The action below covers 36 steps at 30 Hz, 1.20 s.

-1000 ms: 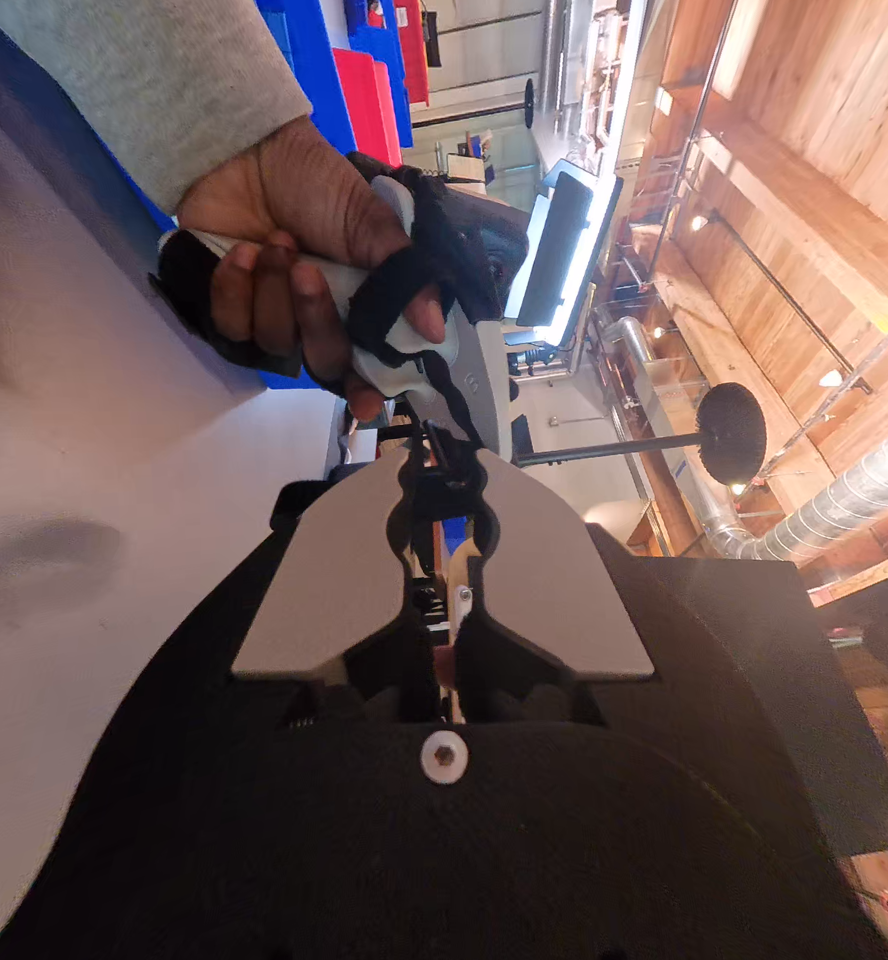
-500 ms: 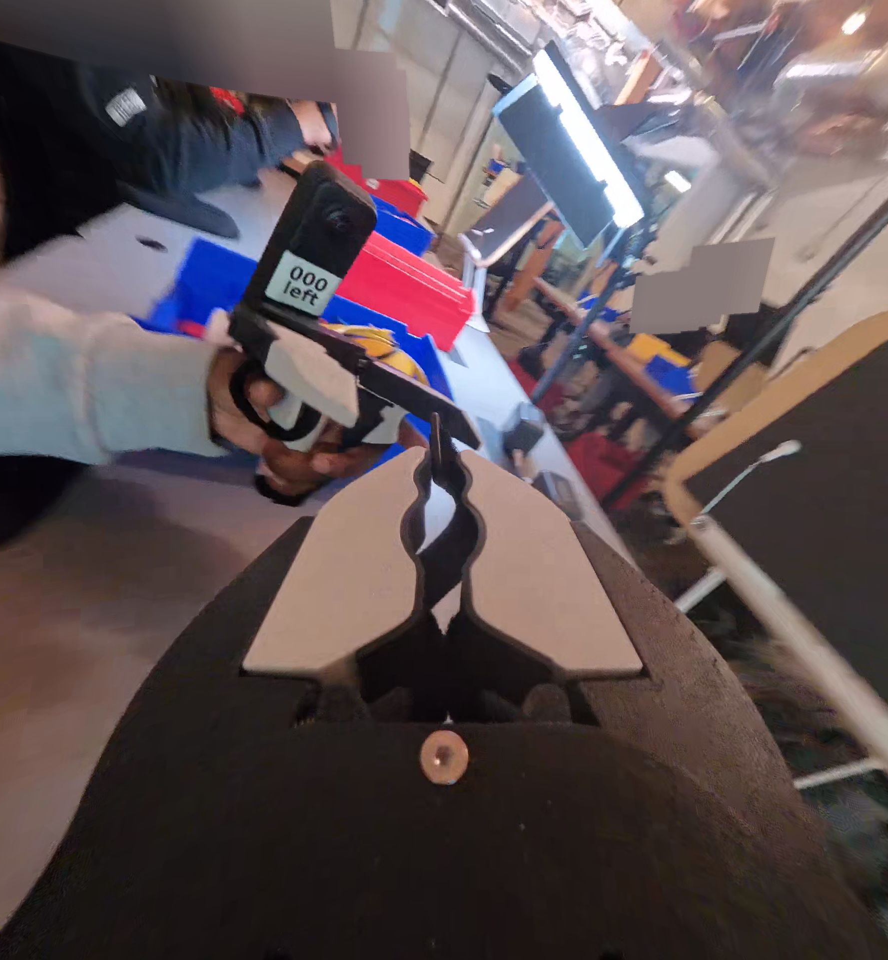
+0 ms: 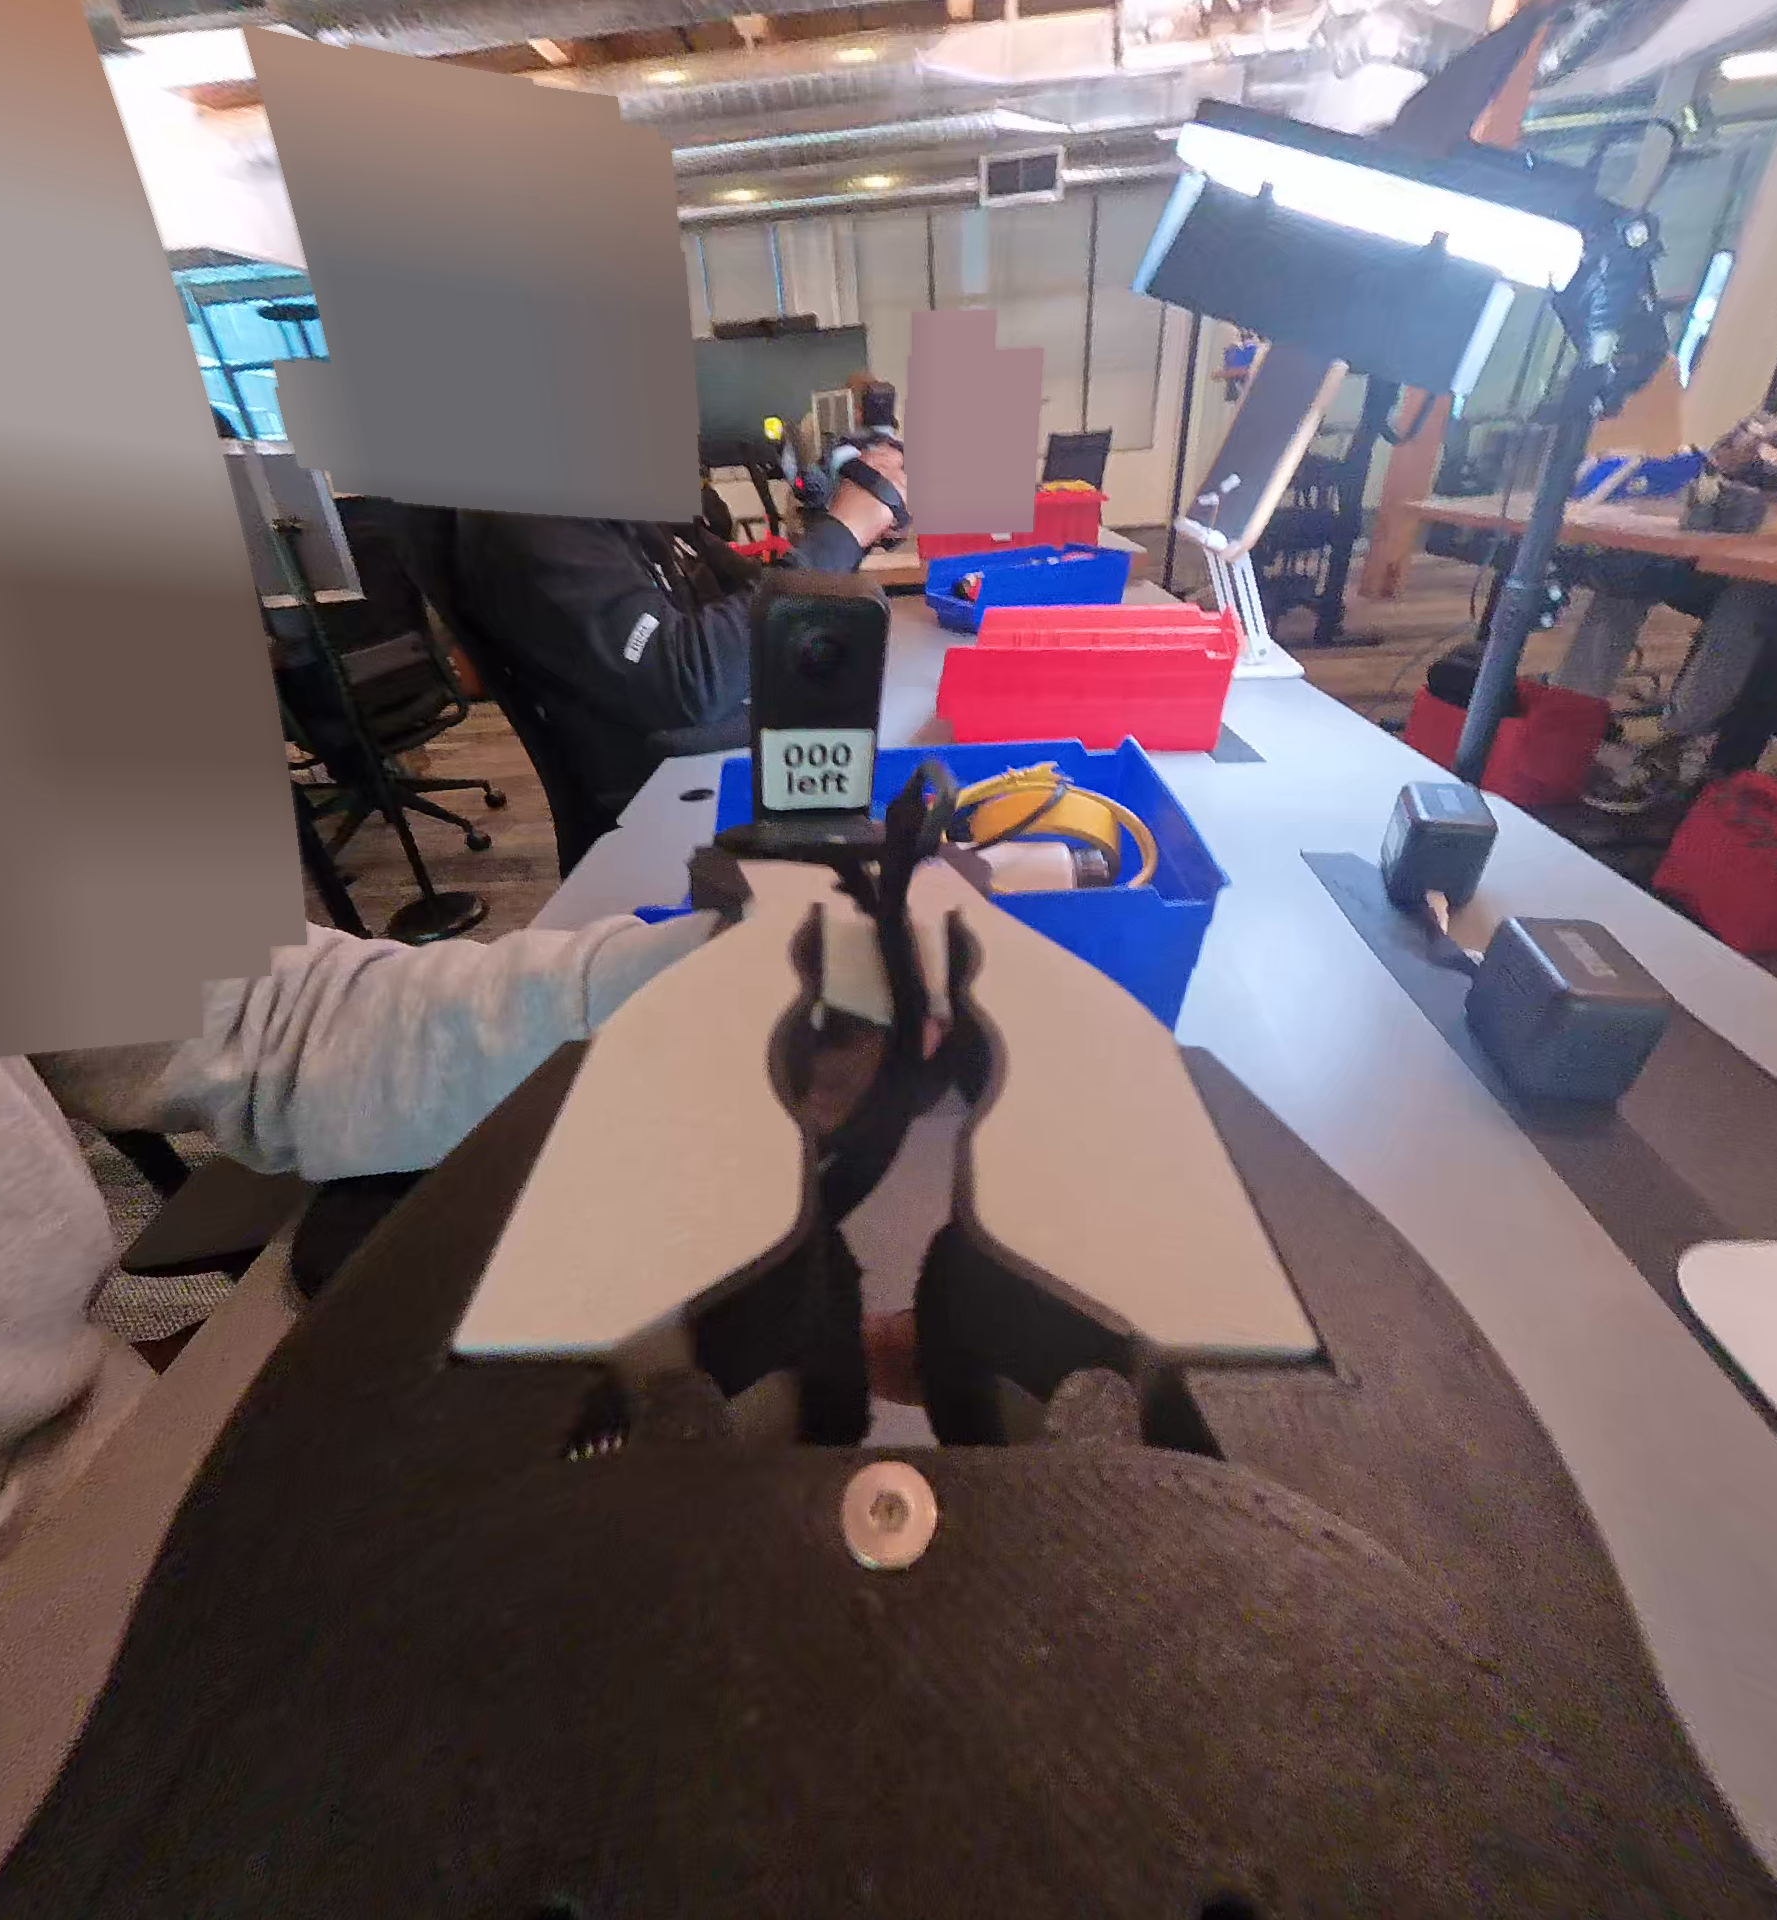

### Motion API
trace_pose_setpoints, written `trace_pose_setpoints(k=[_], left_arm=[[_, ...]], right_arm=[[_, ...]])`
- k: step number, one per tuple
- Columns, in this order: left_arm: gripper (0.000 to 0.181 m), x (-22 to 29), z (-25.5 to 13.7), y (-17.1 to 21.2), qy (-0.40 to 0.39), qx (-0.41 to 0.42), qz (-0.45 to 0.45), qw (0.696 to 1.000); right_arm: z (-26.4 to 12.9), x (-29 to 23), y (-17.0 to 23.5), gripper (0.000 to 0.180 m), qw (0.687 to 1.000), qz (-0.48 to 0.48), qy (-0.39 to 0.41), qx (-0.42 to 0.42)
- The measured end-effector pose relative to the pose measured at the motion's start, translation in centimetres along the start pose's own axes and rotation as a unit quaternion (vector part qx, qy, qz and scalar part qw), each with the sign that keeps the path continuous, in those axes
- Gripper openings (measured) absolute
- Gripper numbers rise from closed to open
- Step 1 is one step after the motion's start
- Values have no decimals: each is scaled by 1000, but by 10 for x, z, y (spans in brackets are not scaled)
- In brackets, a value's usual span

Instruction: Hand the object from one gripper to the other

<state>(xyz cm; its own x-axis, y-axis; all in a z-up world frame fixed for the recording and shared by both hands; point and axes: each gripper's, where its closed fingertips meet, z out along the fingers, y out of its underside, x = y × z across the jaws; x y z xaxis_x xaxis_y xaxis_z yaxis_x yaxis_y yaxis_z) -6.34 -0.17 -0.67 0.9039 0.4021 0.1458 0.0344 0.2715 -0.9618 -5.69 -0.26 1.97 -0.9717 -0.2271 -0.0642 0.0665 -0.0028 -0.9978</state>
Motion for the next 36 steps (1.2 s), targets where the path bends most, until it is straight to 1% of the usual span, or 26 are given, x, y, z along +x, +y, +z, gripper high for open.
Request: trace_pose_setpoints(k=[2,3,5,6,9,10,12,14,16,18,19,20,21,23,24,26,27,28,30,32,33,34,36], left_arm=[[4,-1,-4,-9,1,23,-18,1000],[4,-3,-6,-12,-3,31,-20,999],[4,-7,-8,-13,-15,33,-21,999],[3,-7,-8,-13,-14,33,-23,999],[5,-7,-7,-13,-14,36,-32,999],[7,-8,-6,-13,-15,37,-34,999],[28,-10,-5,-7,-17,23,-48,998],[38,-9,-2,3,-6,-4,-67,998],[38,-4,2,10,11,-22,-80,997],[14,1,5,12,24,-25,-69,997],[6,1,5,11,22,-19,-61,998],[6,1,5,10,19,-14,-56,998],[5,1,4,8,19,-10,-56,998],[5,0,1,1,23,9,-72,997],[5,-1,-2,-4,24,24,-81,996],[5,-3,-6,-11,24,42,-90,995],[5,-4,-7,-13,23,46,-93,994],[5,-5,-8,-13,23,46,-96,994],[5,-5,-9,-14,25,49,-104,993],[10,-9,-9,-15,16,55,-112,992],[18,-10,-8,-13,13,52,-116,992],[25,-10,-8,-9,14,43,-121,992],[31,-7,-4,0,25,16,-129,991]], right_arm=[[1,8,12,45,999,21,13,-28],[2,9,21,51,998,38,9,-52],[7,7,36,43,994,66,-12,-88],[9,6,40,33,993,71,-16,-96],[13,8,43,7,994,65,-18,-84],[12,9,42,6,995,66,-18,-77],[9,11,37,5,995,77,-21,-60],[6,10,28,5,995,87,-30,-32],[4,12,20,5,996,90,-25,-11],[4,11,17,5,995,91,-28,0],[4,10,15,5,995,93,-28,2],[4,11,14,5,995,94,-27,6],[4,11,13,7,995,98,-27,10],[3,12,13,20,993,111,-31,16],[4,13,16,27,992,121,-33,10],[5,11,27,31,988,144,-48,-18],[7,9,34,31,986,154,-59,-33],[9,7,39,27,984,158,-69,-44],[12,4,42,8,985,148,-77,-46],[12,3,39,6,987,138,-78,-38],[11,4,37,6,987,138,-77,-33],[9,5,33,6,987,139,-73,-23],[6,10,22,5,988,142,-58,10]])
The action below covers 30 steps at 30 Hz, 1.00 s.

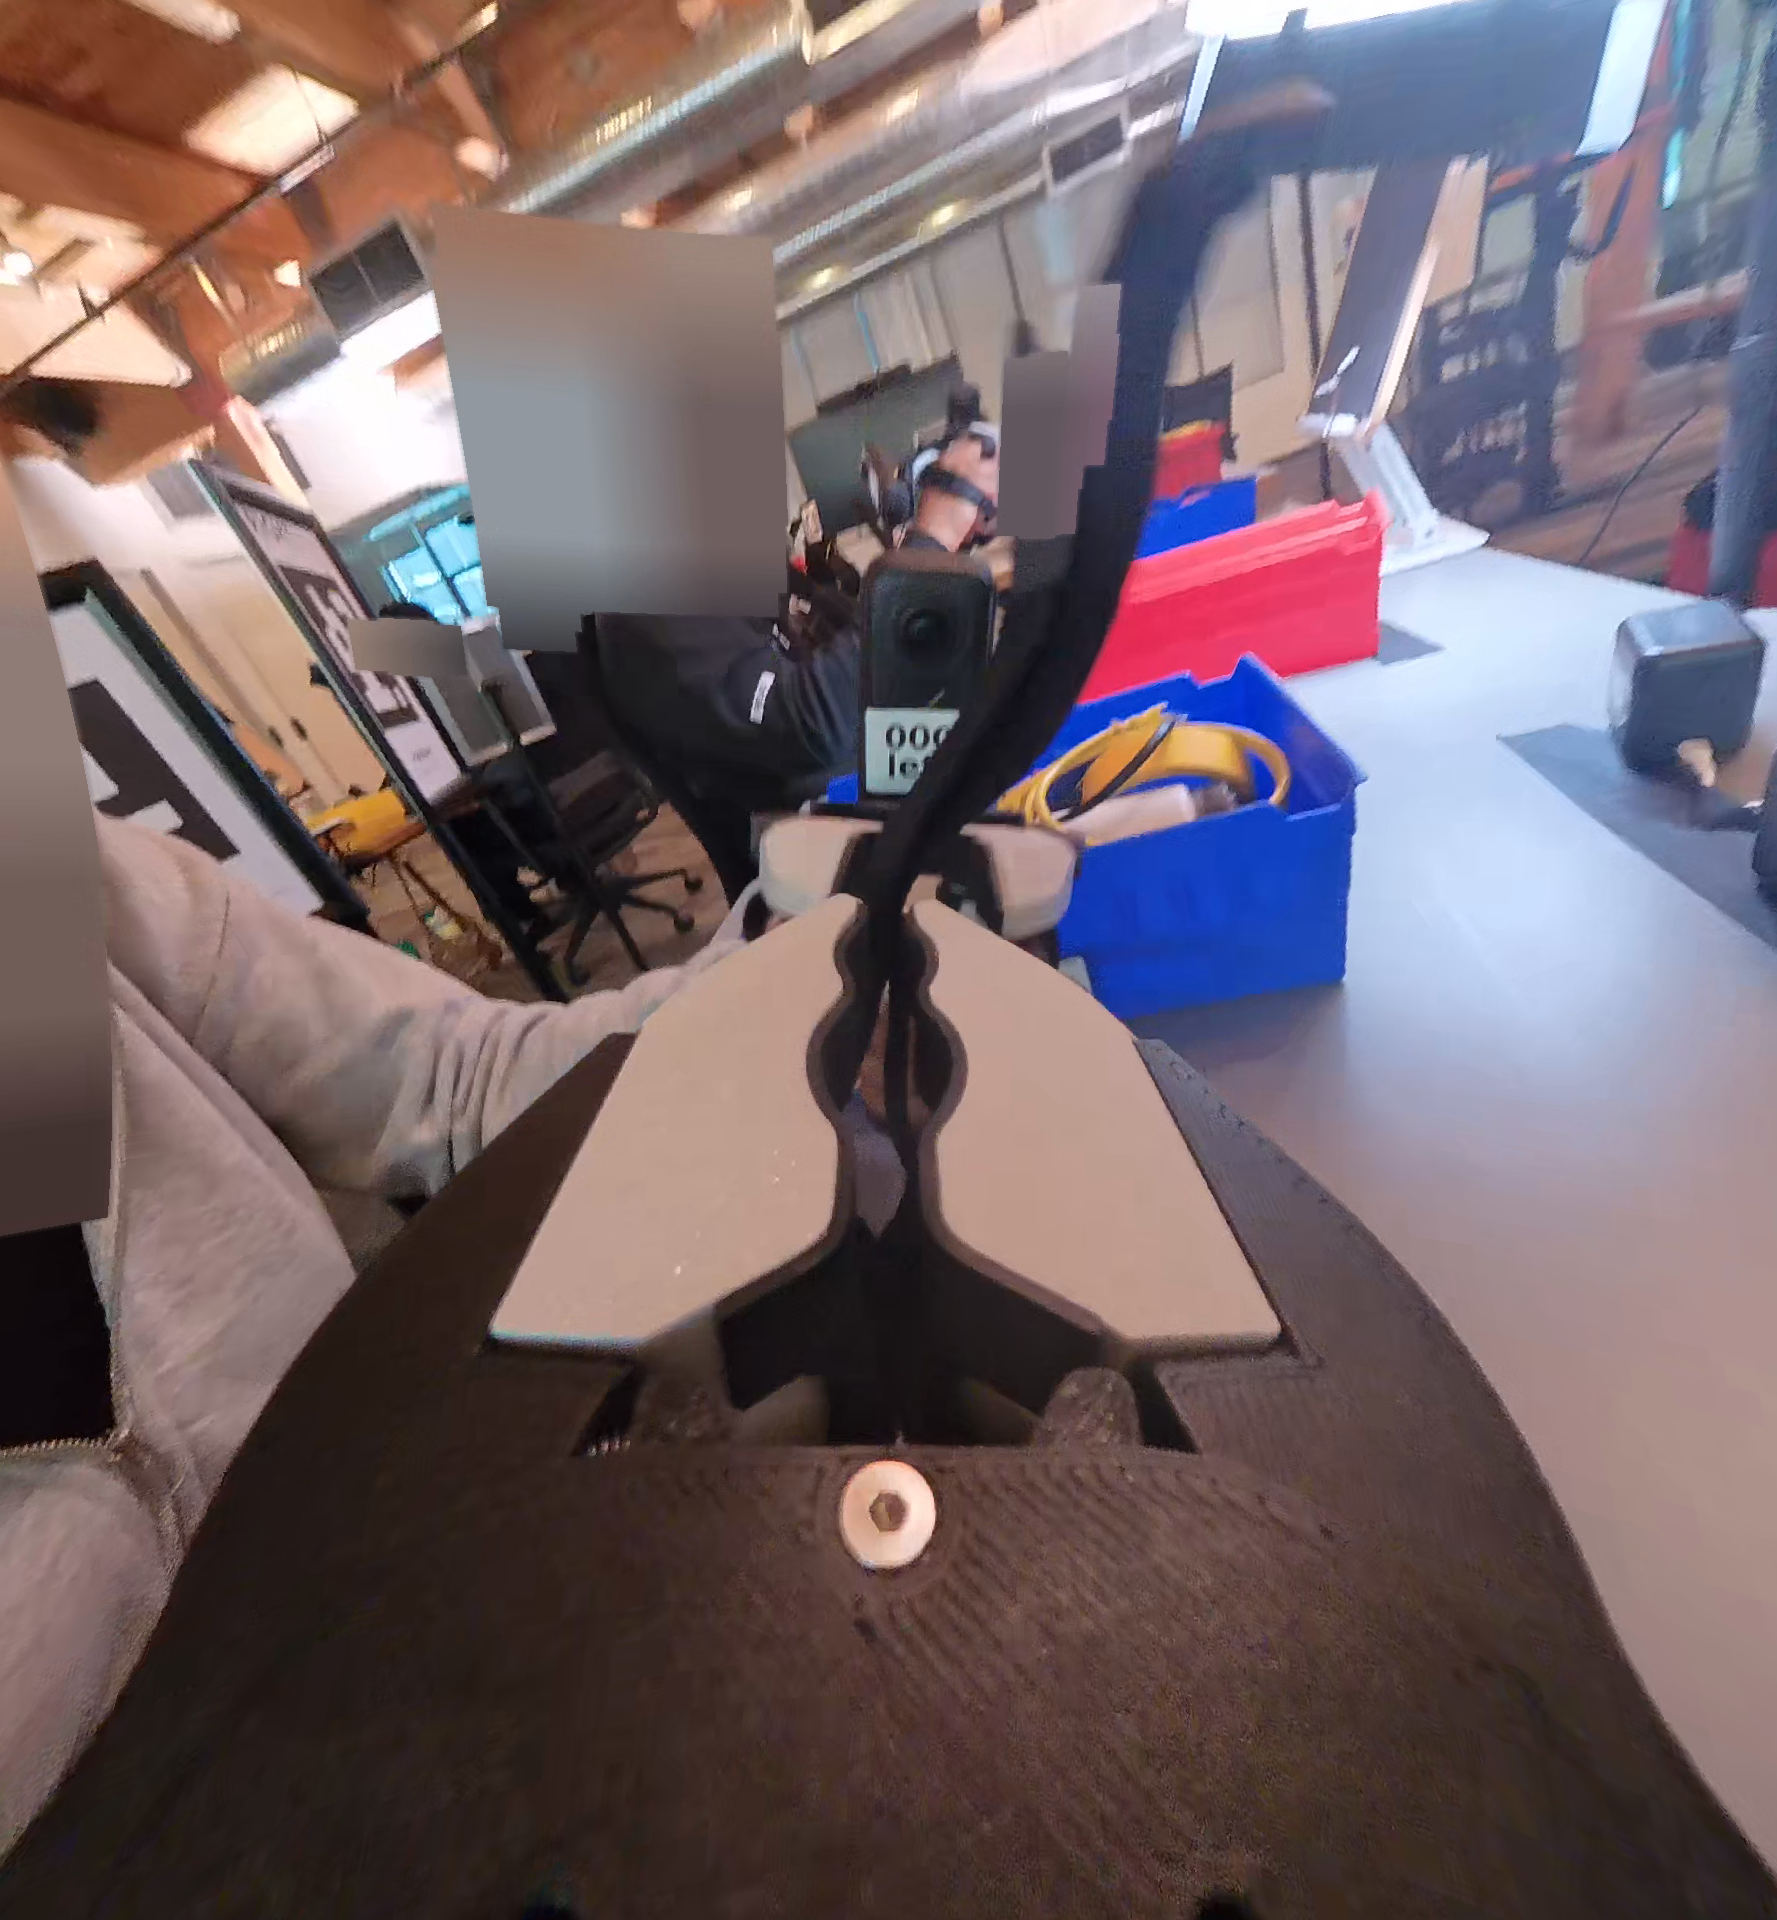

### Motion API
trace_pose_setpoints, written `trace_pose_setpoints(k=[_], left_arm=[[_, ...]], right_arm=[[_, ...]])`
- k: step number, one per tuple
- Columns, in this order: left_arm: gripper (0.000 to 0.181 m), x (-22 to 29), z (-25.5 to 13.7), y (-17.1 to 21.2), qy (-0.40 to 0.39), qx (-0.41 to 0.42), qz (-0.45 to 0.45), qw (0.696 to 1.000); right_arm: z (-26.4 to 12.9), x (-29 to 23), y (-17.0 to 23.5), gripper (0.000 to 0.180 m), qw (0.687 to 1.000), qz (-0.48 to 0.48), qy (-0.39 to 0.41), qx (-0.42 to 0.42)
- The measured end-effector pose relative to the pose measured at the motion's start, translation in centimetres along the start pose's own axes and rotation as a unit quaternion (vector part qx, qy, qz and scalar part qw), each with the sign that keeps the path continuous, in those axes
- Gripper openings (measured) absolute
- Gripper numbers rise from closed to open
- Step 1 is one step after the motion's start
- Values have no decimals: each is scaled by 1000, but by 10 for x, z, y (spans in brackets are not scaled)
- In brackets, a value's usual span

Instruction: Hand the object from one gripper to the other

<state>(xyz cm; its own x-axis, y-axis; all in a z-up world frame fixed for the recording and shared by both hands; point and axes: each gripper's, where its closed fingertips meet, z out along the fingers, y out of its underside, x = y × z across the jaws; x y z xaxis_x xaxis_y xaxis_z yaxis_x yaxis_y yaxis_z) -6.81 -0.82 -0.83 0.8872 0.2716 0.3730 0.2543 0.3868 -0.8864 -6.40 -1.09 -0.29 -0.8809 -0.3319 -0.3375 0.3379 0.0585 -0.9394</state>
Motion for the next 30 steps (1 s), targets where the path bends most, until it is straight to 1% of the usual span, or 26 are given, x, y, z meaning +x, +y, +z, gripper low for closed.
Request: trace_pose_setpoints(k=[3,4,6,9,11,12,14,15,17,18,20,21,23,24,26,28,29,30], left_arm=[[30,2,7,11,2,-30,9,1000],[25,3,8,14,1,-37,17,999],[8,5,10,15,1,-37,30,999],[5,4,7,9,-4,-24,38,999],[5,5,3,0,1,1,32,999],[5,6,1,-4,4,12,29,1000],[5,6,-3,-11,7,30,25,999],[5,6,-4,-13,9,36,22,999],[5,6,-5,-14,10,37,19,999],[6,5,-5,-14,7,39,18,999],[13,3,-5,-14,2,41,10,999],[21,3,-4,-13,2,39,5,999],[34,1,-2,-5,4,12,-4,1000],[37,1,0,1,2,-6,-5,1000],[35,2,5,11,3,-35,3,999],[26,4,8,19,4,-59,12,998],[15,5,9,21,5,-66,17,998],[13,5,9,20,5,-63,17,998]], right_arm=[[-4,2,-10,5,999,-7,15,28],[-4,2,-12,5,999,-10,18,31],[-3,1,-12,6,999,-13,21,34],[-2,-1,-15,8,999,-12,18,39],[-2,-1,-12,28,999,-7,17,29],[-1,0,-6,34,1000,-2,14,12],[1,-1,10,38,999,13,-1,-33],[3,-3,17,35,998,18,-12,-53],[7,-7,24,16,997,14,-31,-66],[9,-9,25,10,997,9,-35,-64],[9,-9,24,7,997,-1,-32,-63],[8,-8,22,7,998,-5,-26,-62],[6,-6,15,6,999,-13,-12,-44],[4,-5,10,5,999,-14,-7,-31],[1,-3,3,5,1000,-18,5,-16],[0,-2,0,5,1000,-24,15,-9],[-1,-2,-1,5,1000,-26,17,-6],[-1,-3,-2,5,999,-28,18,-5]])
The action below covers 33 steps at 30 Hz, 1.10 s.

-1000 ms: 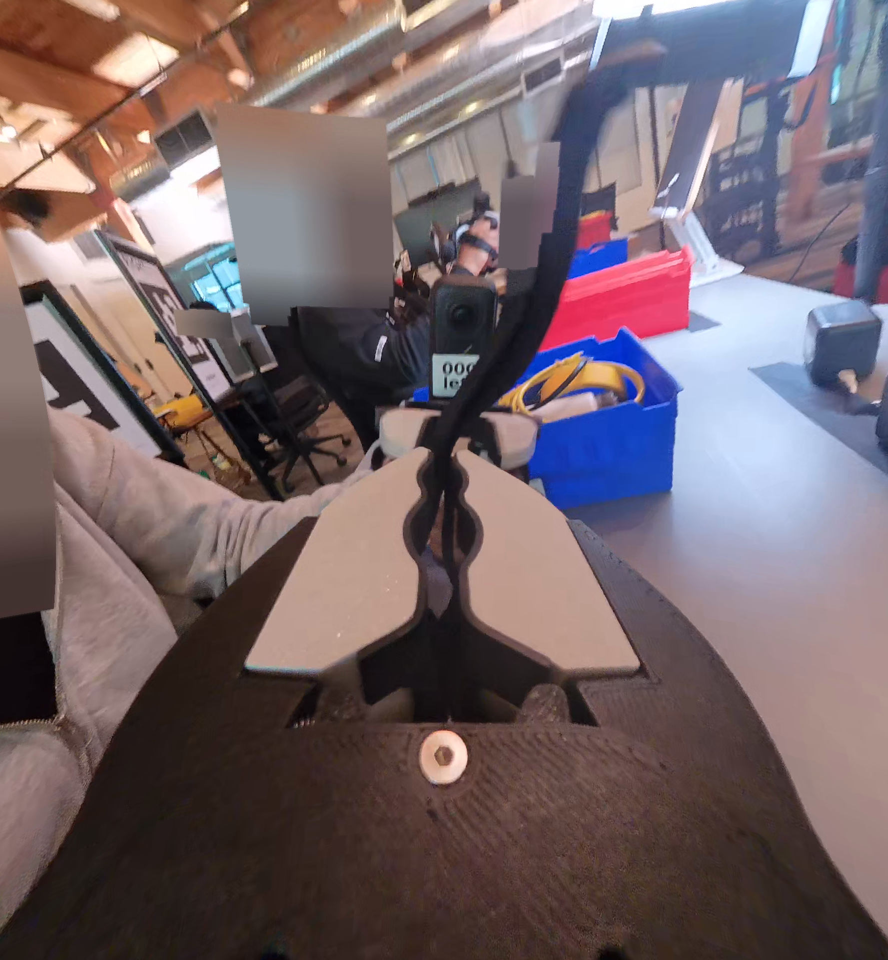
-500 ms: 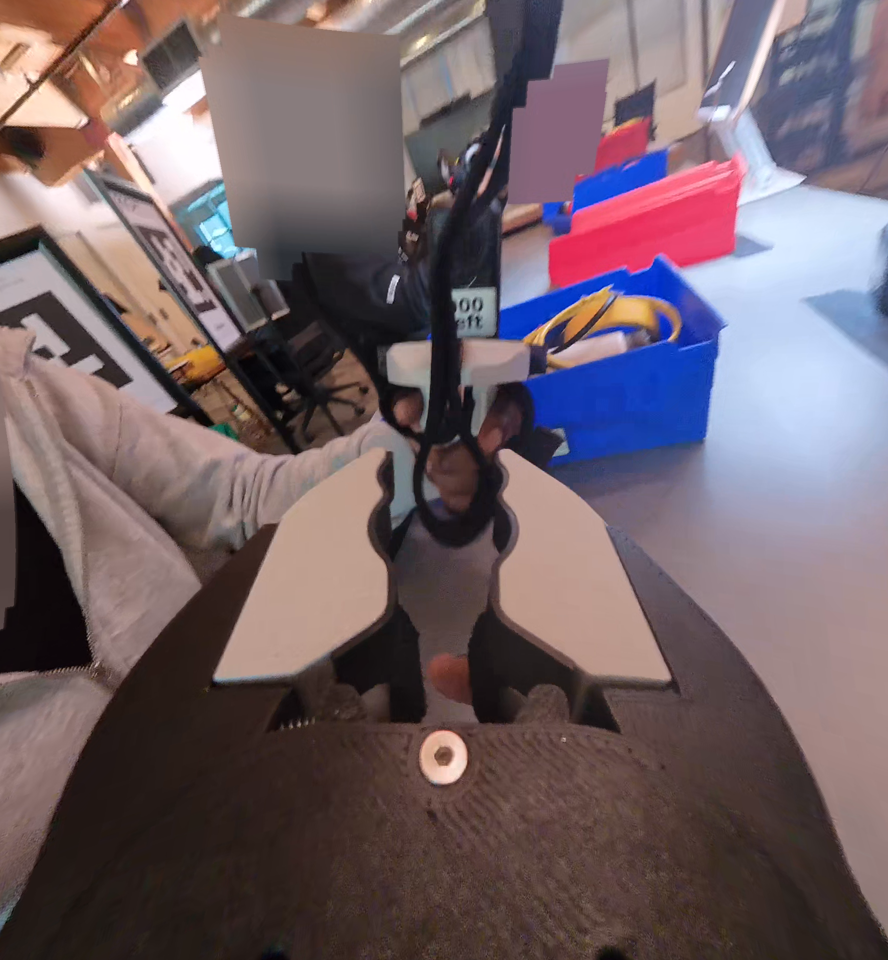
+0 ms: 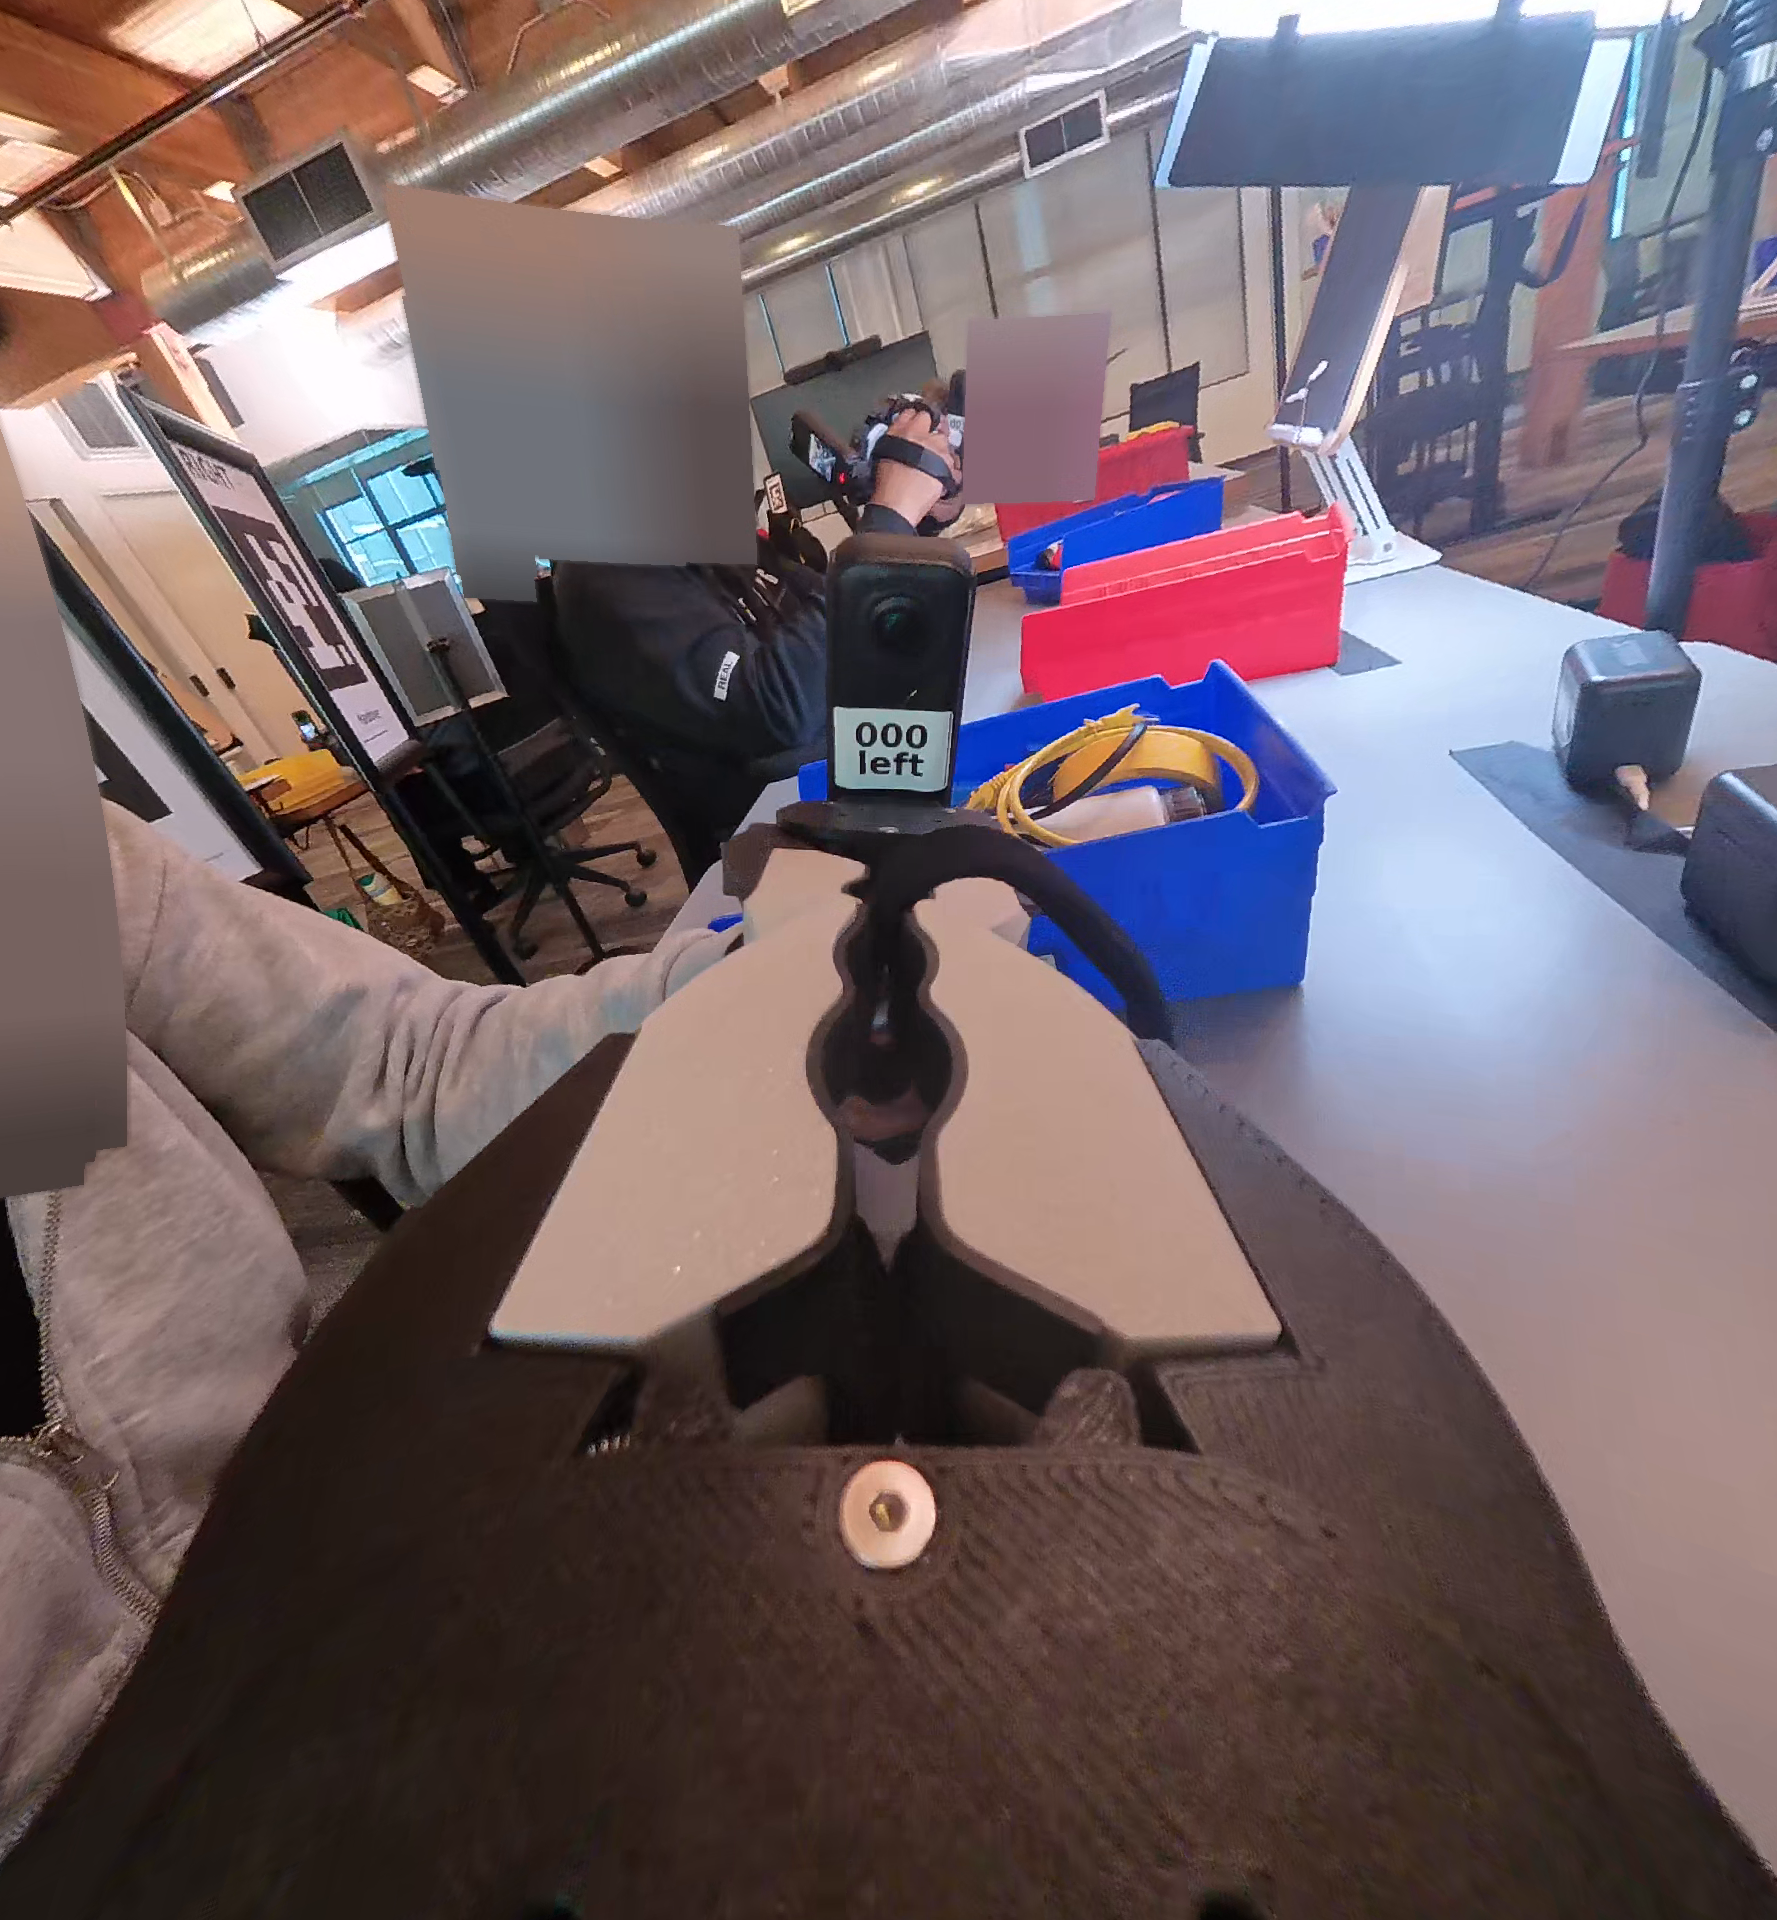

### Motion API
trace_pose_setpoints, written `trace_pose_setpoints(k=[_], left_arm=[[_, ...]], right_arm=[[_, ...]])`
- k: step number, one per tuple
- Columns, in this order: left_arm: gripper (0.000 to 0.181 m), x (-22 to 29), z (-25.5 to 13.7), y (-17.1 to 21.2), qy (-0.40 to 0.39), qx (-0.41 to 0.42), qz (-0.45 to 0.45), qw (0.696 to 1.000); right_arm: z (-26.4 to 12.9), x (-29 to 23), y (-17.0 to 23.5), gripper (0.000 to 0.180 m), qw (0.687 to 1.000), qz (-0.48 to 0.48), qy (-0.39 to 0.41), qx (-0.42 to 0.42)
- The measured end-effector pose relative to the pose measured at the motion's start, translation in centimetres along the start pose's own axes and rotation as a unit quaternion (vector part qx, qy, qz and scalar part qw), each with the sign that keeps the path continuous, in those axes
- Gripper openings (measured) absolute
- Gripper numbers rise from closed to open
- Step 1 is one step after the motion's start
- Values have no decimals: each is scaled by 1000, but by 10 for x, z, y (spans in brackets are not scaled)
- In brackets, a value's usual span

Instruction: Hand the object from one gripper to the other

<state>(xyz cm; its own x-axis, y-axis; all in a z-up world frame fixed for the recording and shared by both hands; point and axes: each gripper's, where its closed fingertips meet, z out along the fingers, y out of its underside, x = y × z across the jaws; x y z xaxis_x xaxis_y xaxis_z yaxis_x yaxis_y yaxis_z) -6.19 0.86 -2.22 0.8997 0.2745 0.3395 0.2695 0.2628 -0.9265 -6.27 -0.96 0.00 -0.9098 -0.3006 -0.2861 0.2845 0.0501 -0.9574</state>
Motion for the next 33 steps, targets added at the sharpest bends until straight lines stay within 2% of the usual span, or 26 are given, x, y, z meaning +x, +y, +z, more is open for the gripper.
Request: trace_pose_setpoints(k=[2,3,4,5,7,8,10,11,13,16,18,19,25,30,33], left_arm=[[7,2,-2,-4,9,10,-8,1000],[7,2,-3,-7,14,20,-18,1000],[6,1,-6,-12,14,35,-32,999],[6,1,-8,-17,18,50,-44,998],[6,-1,-15,-24,28,74,-72,994],[6,-2,-17,-26,31,81,-87,992],[6,-3,-20,-28,39,87,-109,989],[6,-4,-20,-28,42,91,-119,988],[6,-2,-20,-29,56,96,-139,984],[6,0,-19,-29,70,96,-155,981],[6,2,-18,-28,73,90,-156,981],[6,3,-17,-27,75,88,-157,981],[6,4,-15,-25,80,80,-164,980],[6,5,-15,-25,84,81,-170,978],[9,3,-15,-24,82,81,-175,978]], right_arm=[[0,-2,-2,7,1000,-11,-2,4],[0,-3,-4,15,1000,-26,-1,7],[0,-5,-6,32,998,-55,2,10],[-1,-8,-8,46,995,-102,4,13],[-4,-13,-7,57,966,-258,35,5],[-5,-12,-5,54,930,-361,71,-8],[-8,-10,-5,44,815,-558,153,-39],[-7,-9,-2,42,757,-625,178,-69],[-1,-2,8,39,674,-696,204,-144],[7,-5,9,32,579,-766,229,-158],[8,-3,7,29,529,-794,248,-166],[8,-2,7,27,513,-803,253,-167],[9,-2,7,13,491,-814,262,-168],[9,-2,7,9,500,-809,261,-168],[8,0,7,7,520,-795,258,-175]])
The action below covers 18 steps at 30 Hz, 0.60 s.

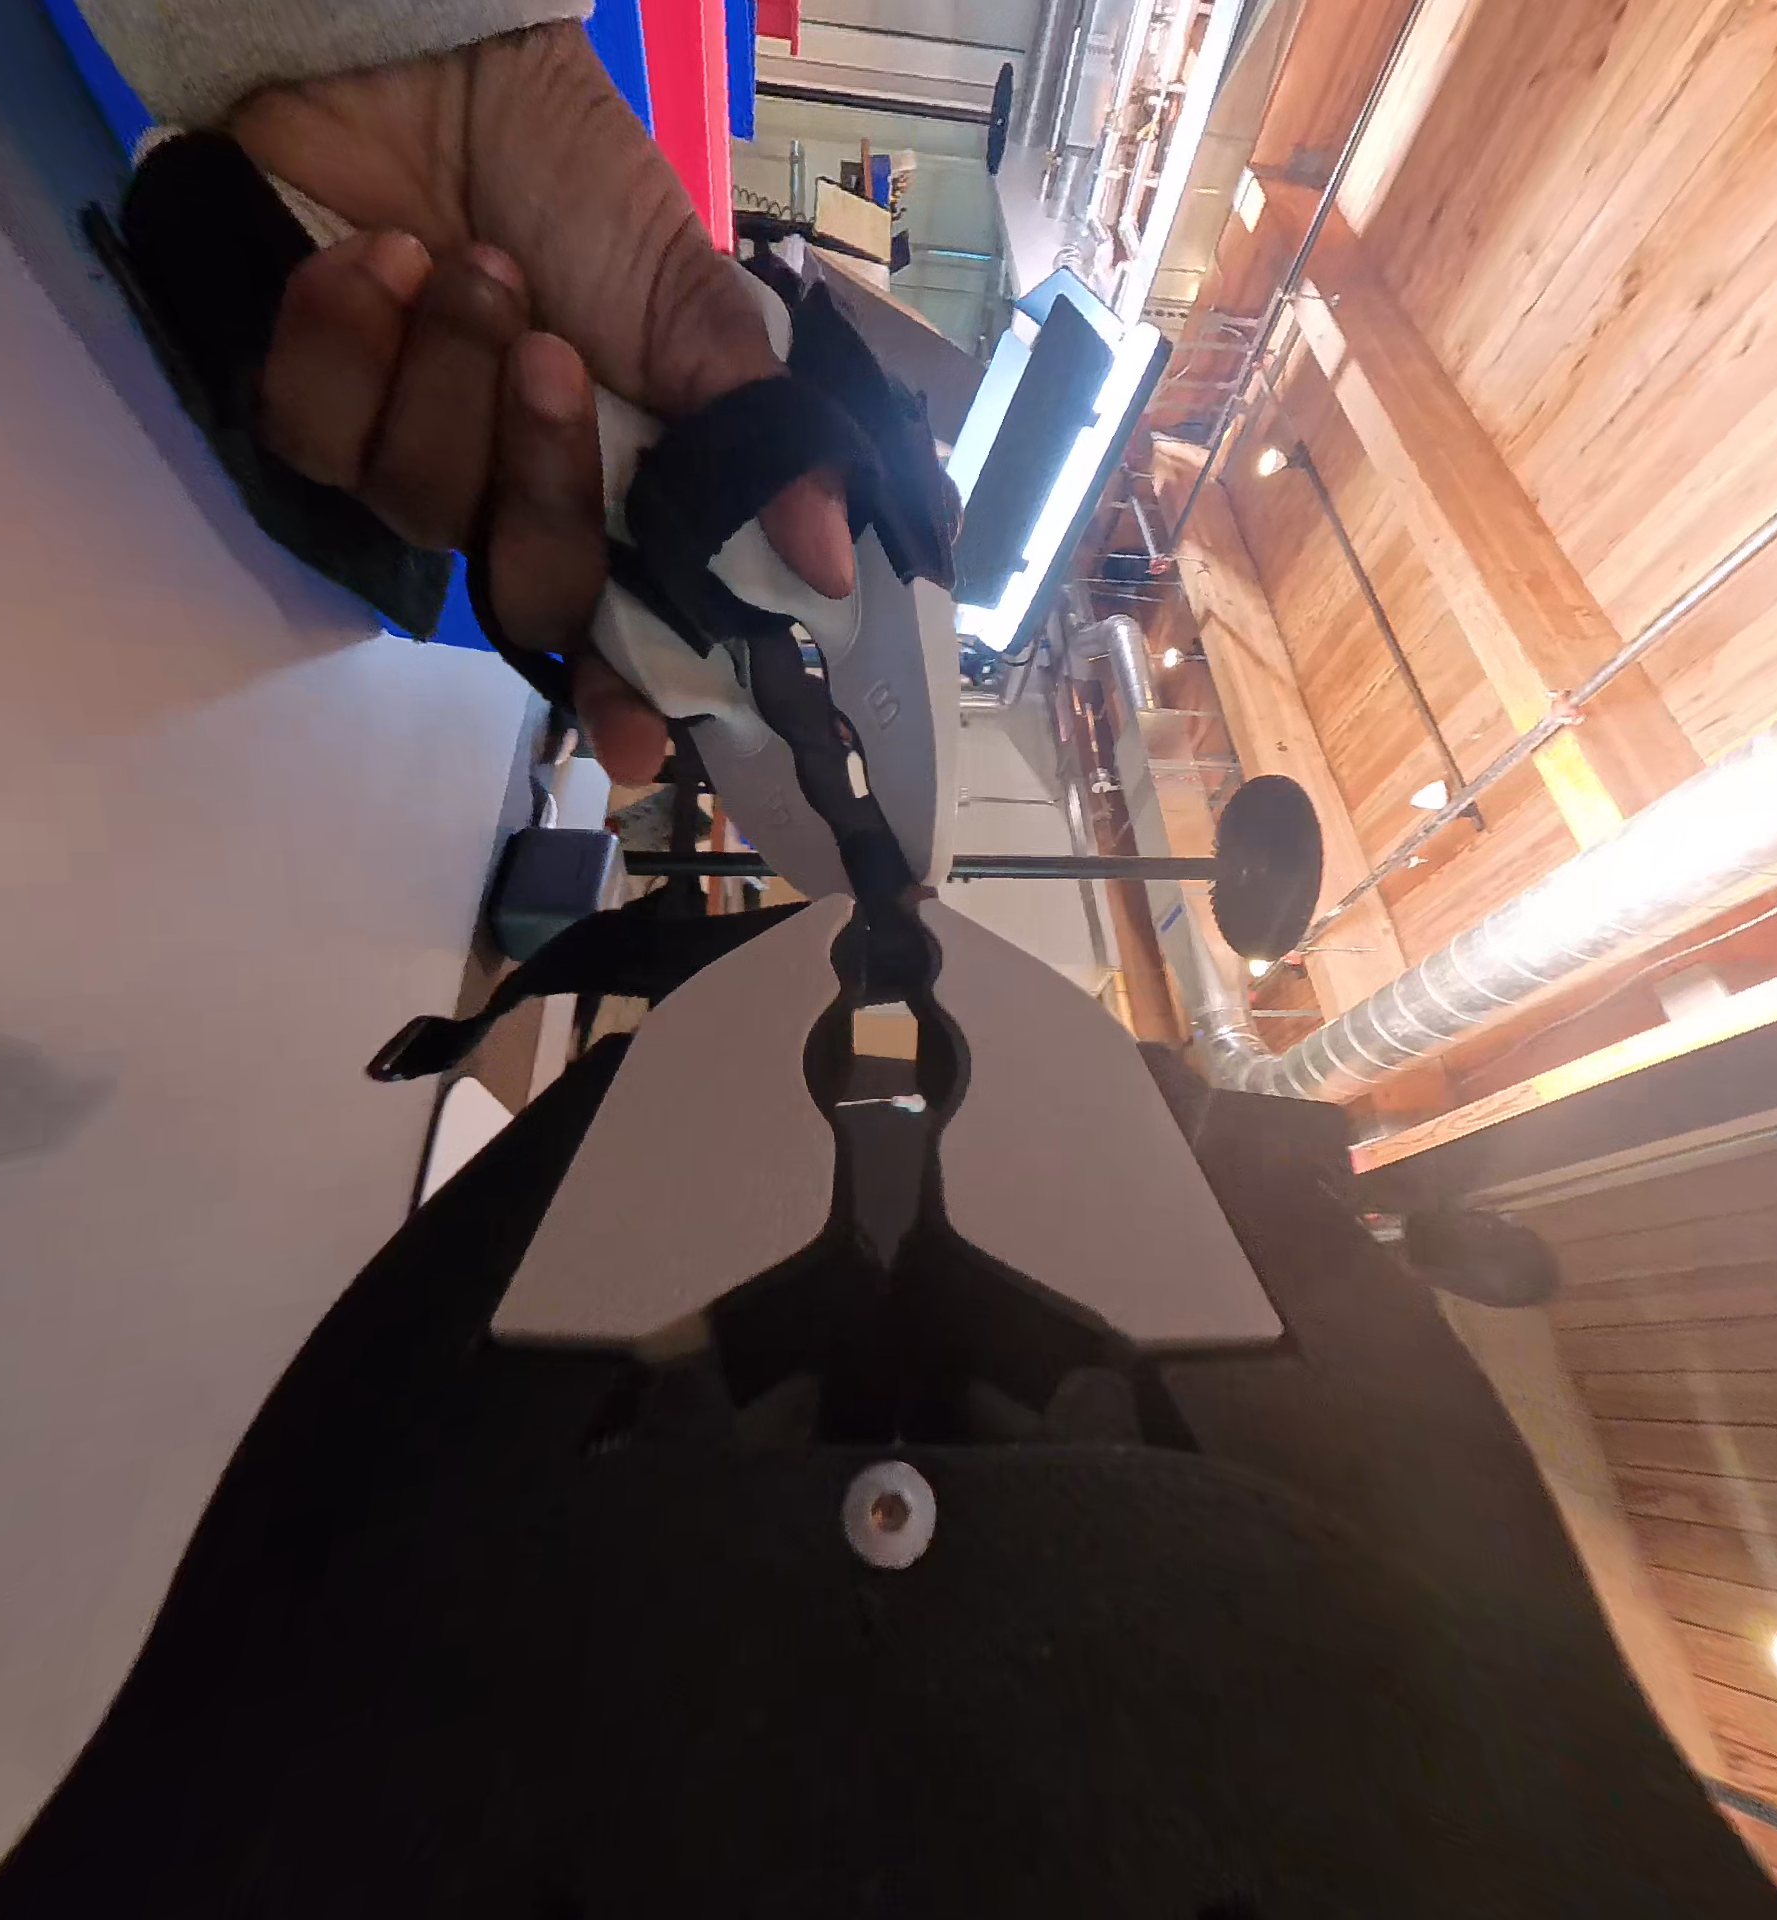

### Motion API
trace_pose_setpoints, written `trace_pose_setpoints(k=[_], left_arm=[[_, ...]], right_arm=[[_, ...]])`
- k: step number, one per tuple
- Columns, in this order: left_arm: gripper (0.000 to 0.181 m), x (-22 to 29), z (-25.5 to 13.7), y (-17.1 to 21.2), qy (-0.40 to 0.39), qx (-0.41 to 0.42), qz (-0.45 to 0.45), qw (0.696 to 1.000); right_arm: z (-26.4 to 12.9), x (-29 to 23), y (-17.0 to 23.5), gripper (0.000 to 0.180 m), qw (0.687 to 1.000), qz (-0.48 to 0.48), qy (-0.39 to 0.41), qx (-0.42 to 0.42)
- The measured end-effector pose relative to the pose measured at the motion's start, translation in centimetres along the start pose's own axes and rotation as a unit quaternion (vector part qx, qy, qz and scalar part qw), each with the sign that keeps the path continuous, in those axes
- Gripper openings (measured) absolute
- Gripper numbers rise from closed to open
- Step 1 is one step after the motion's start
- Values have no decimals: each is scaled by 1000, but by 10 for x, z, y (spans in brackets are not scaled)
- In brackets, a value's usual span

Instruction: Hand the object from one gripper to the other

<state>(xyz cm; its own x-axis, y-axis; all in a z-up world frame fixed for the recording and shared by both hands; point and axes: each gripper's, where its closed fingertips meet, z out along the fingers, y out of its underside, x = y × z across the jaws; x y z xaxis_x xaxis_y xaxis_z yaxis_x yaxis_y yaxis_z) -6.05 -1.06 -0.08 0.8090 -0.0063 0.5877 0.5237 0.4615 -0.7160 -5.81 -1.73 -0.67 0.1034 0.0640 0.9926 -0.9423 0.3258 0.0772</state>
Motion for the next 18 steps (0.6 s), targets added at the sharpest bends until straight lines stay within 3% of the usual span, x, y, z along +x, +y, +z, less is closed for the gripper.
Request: trace_pose_setpoints(k=[3,7,9,11,14,16,18], left_arm=[[21,-2,0,-1,-5,3,7,1000],[43,-20,-6,0,-90,-21,92,991],[51,-25,-9,-3,-122,-20,143,982],[59,-26,-10,-4,-139,-23,194,971],[61,-19,-5,2,-130,-40,263,955],[57,-12,0,10,-113,-59,292,948],[38,-8,5,18,-94,-75,297,947]], right_arm=[[0,1,1,5,999,51,-17,7],[0,4,13,5,969,236,-63,18],[-1,0,20,5,920,373,-122,25],[-6,-4,20,5,840,505,-192,42],[-16,0,15,5,741,619,-248,84],[-21,6,11,5,696,658,-265,109],[-23,7,8,5,671,676,-279,119]])
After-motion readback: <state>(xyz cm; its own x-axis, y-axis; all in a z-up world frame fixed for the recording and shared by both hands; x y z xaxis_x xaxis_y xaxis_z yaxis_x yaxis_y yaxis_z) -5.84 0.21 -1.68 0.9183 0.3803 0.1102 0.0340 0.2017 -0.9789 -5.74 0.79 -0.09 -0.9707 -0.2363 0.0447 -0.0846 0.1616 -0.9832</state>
